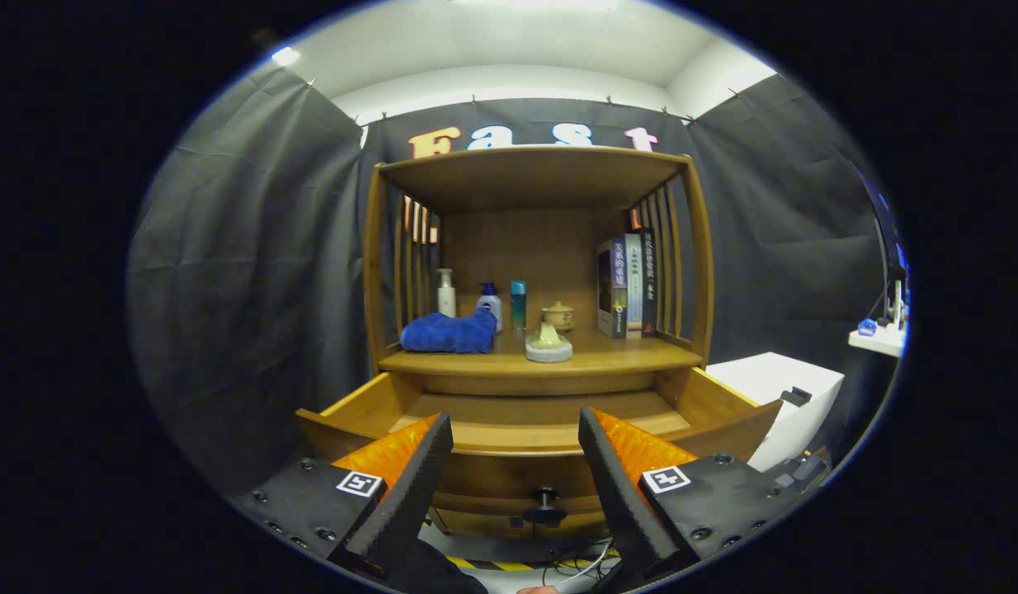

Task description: Pull open the drawer, take out the items inside it, and place them on the countertop above the cabinet.

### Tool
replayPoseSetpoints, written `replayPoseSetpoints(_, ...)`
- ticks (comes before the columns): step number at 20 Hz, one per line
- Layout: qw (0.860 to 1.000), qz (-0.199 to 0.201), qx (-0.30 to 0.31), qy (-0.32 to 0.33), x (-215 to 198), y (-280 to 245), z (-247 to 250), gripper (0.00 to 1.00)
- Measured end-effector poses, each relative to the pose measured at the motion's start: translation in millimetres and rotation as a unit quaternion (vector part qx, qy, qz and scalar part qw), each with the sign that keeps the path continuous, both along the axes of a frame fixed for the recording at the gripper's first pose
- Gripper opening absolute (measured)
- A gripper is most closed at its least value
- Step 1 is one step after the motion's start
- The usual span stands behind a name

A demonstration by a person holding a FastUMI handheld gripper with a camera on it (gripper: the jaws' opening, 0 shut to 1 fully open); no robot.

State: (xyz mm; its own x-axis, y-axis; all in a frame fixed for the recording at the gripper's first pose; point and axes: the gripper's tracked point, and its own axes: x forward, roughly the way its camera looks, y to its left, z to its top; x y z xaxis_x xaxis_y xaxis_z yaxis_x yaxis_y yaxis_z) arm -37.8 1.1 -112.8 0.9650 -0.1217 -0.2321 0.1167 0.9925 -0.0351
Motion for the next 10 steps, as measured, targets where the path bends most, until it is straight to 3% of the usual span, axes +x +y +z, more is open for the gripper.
replayPoseSetpoints(10,0.999,-0.020,-0.035,0.007,2,-14,-51,0.99)
